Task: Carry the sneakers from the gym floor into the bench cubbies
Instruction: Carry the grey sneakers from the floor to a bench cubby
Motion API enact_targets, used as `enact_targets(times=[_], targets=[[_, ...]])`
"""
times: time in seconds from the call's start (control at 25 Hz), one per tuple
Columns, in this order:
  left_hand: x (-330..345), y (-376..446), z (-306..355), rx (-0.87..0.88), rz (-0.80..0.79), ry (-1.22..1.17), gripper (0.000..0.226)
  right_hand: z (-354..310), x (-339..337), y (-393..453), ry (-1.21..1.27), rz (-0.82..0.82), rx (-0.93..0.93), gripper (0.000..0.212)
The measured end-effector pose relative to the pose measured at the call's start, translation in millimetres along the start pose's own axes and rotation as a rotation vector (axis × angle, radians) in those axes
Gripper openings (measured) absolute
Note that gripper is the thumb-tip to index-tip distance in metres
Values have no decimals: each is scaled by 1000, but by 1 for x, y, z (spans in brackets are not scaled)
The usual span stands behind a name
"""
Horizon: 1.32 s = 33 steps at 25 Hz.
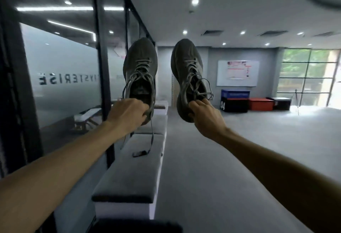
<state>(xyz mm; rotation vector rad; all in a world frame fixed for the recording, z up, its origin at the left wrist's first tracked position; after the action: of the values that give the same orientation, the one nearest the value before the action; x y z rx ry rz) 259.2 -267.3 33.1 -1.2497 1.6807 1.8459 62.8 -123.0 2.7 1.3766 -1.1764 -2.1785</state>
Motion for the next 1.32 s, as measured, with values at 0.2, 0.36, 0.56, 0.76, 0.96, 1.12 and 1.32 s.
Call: enact_targets(times=[0.2, 0.36, 0.56, 0.76, 0.96, 1.12, 1.32], targets=[[55, 82, 154, 102, 53, -131, 15, 169, -34, -69, -112, -31, 81, 19], [99, 155, 265, 209, 55, -267, 21, 289, -47, -112, -196, -88, 149, 18], [161, 236, 358, 293, 75, -342, 20, 402, -32, -142, -262, -106, 222, 9], [241, 325, 427, 361, 49, -430, 11, 514, 12, -145, -318, -116, 275, 9], [309, 434, 470, 386, 17, -419, 11, 626, 67, -116, -348, -136, 307, 4], [368, 511, 495, 407, 55, -364, 12, 702, 127, -94, -348, -122, 316, 5], [446, 608, 512, 400, 96, -314, 13, 798, 214, -63, -335, -116, 305, 4]])
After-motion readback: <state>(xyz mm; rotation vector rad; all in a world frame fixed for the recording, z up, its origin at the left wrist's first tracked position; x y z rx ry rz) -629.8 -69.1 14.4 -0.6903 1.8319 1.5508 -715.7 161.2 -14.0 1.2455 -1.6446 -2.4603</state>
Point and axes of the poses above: each hand's wrist, its own y-axis towards the middle knuckle, its own x-axis out of the palm, z = x × y, the point moved 1 cm from there along y, towards the middle knuckle, and after that the axes turned 13 degrees about -y, right-handed, at the moved point
